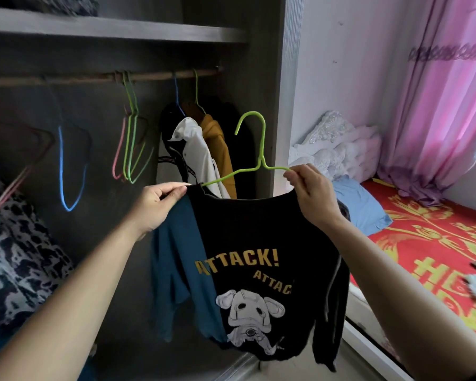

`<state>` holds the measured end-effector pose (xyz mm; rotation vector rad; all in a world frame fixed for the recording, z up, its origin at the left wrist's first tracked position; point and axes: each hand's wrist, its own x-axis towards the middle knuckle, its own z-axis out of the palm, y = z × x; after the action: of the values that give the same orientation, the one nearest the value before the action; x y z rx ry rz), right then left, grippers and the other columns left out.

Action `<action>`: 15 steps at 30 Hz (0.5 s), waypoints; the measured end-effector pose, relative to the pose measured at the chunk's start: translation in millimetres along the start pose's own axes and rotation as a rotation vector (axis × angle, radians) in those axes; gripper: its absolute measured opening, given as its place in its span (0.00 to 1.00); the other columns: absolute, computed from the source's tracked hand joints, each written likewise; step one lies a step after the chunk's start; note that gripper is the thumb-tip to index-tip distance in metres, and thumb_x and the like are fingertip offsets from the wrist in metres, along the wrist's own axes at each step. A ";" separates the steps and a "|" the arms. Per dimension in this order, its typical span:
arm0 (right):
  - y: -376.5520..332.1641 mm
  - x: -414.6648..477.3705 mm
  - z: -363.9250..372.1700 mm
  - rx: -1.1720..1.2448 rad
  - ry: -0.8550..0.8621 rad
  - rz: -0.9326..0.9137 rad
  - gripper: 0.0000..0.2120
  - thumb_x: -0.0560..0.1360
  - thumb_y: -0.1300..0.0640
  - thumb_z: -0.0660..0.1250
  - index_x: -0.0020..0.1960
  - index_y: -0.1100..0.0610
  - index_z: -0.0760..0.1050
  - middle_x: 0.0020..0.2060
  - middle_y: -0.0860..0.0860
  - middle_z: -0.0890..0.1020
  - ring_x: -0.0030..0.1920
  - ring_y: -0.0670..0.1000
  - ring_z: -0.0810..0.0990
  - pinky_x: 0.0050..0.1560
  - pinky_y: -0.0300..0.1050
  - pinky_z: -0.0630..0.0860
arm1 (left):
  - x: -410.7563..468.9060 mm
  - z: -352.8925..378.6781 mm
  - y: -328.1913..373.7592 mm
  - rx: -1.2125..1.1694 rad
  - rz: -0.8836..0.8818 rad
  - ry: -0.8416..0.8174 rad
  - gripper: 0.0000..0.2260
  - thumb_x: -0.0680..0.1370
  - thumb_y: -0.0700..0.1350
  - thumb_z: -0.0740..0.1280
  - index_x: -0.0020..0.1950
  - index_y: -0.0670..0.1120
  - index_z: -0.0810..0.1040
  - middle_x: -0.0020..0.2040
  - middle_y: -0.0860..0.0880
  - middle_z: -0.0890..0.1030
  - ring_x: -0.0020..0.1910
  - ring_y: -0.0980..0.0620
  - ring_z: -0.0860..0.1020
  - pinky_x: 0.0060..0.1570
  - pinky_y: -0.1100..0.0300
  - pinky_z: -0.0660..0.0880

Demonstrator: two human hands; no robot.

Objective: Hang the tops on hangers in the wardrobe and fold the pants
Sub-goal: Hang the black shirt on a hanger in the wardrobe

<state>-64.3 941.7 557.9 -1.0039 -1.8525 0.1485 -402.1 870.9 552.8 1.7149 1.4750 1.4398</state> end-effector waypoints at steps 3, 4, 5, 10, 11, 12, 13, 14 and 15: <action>-6.2 12.1 -6.2 -0.001 -0.062 -0.010 0.13 0.83 0.50 0.61 0.53 0.57 0.80 0.45 0.49 0.80 0.45 0.51 0.79 0.49 0.54 0.77 | 10.3 -3.8 9.1 0.056 0.004 -0.042 0.07 0.79 0.49 0.68 0.54 0.53 0.84 0.51 0.58 0.85 0.55 0.63 0.80 0.54 0.73 0.72; -7.4 13.9 -7.0 -0.010 -0.108 -0.015 0.13 0.83 0.51 0.61 0.53 0.57 0.80 0.45 0.50 0.80 0.46 0.52 0.79 0.50 0.55 0.77 | 11.7 -3.2 9.8 0.088 0.002 -0.047 0.05 0.78 0.48 0.69 0.51 0.56 0.84 0.49 0.60 0.85 0.53 0.64 0.80 0.51 0.76 0.71; -7.7 13.6 -7.6 -0.015 -0.139 -0.020 0.12 0.83 0.51 0.61 0.53 0.57 0.80 0.45 0.50 0.80 0.46 0.52 0.79 0.50 0.55 0.77 | 12.0 -1.5 8.8 0.111 0.004 -0.039 0.05 0.78 0.48 0.70 0.49 0.57 0.83 0.47 0.61 0.85 0.51 0.65 0.80 0.50 0.76 0.71; -6.1 13.1 -20.4 -0.101 -0.174 -0.131 0.13 0.84 0.50 0.59 0.54 0.57 0.79 0.42 0.51 0.79 0.41 0.53 0.78 0.45 0.55 0.76 | 17.8 6.5 11.9 0.002 0.056 0.147 0.04 0.77 0.45 0.71 0.49 0.53 0.84 0.45 0.62 0.84 0.49 0.66 0.81 0.50 0.75 0.72; -6.0 14.8 -22.4 -0.148 -0.206 -0.165 0.13 0.84 0.50 0.59 0.54 0.57 0.78 0.42 0.51 0.79 0.41 0.54 0.78 0.44 0.56 0.76 | 21.6 6.7 17.0 -0.011 0.071 0.169 0.04 0.77 0.45 0.71 0.50 0.50 0.85 0.45 0.63 0.84 0.49 0.66 0.81 0.50 0.75 0.72; -6.2 16.1 -23.2 -0.194 -0.252 -0.187 0.13 0.84 0.51 0.58 0.54 0.57 0.78 0.42 0.51 0.80 0.42 0.55 0.78 0.43 0.57 0.76 | 25.0 6.8 22.4 -0.011 0.089 0.178 0.05 0.77 0.45 0.71 0.52 0.49 0.85 0.44 0.63 0.84 0.50 0.66 0.81 0.51 0.75 0.73; -6.7 16.3 -22.9 -0.233 -0.304 -0.198 0.13 0.84 0.51 0.58 0.54 0.57 0.78 0.42 0.50 0.80 0.42 0.55 0.78 0.44 0.56 0.76 | 27.9 7.3 27.6 -0.004 0.108 0.176 0.05 0.77 0.45 0.71 0.52 0.48 0.85 0.44 0.64 0.84 0.50 0.66 0.80 0.51 0.75 0.73; -7.4 16.0 -21.8 -0.261 -0.346 -0.201 0.13 0.84 0.50 0.58 0.54 0.57 0.78 0.43 0.50 0.80 0.42 0.55 0.78 0.44 0.56 0.76 | 29.9 8.3 32.4 0.001 0.124 0.171 0.05 0.77 0.45 0.71 0.51 0.50 0.85 0.44 0.65 0.83 0.50 0.67 0.80 0.51 0.75 0.72; -8.3 15.1 -20.5 -0.274 -0.361 -0.202 0.13 0.84 0.50 0.57 0.54 0.57 0.77 0.43 0.50 0.80 0.42 0.56 0.78 0.44 0.56 0.76 | 30.4 9.6 36.8 0.001 0.139 0.168 0.04 0.77 0.45 0.71 0.50 0.52 0.84 0.44 0.66 0.83 0.49 0.67 0.80 0.50 0.76 0.72</action>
<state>-55.2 940.3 583.1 -1.0151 -2.3404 -0.0513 -381.4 889.2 592.9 1.7645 1.4652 1.6915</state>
